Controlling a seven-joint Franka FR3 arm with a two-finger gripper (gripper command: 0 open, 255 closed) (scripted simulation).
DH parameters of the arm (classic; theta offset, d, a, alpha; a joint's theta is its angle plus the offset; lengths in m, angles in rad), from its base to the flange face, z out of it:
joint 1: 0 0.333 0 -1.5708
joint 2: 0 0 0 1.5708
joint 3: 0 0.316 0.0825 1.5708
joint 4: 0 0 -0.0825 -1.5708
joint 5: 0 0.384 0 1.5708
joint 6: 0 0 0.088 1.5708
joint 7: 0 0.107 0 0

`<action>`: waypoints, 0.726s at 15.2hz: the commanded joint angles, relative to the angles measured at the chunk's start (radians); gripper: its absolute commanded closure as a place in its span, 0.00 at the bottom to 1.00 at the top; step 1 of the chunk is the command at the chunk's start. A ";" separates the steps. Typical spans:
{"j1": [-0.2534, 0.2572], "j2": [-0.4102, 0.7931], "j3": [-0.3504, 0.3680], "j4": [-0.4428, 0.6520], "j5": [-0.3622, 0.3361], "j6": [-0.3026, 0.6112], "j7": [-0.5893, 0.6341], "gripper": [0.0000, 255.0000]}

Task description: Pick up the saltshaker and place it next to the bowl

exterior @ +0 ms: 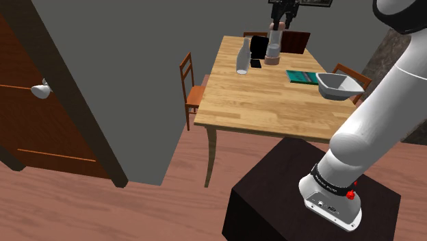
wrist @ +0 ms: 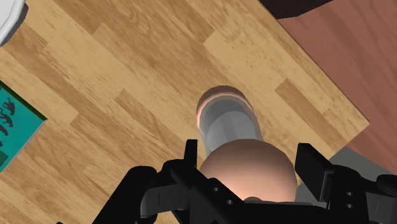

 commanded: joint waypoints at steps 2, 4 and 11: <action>-0.031 -0.032 -0.032 -0.033 -0.013 0.003 -0.065 1.00; -0.051 -0.051 -0.055 -0.054 -0.022 0.006 -0.109 1.00; -0.125 -0.083 -0.143 -0.084 -0.048 0.011 -0.272 1.00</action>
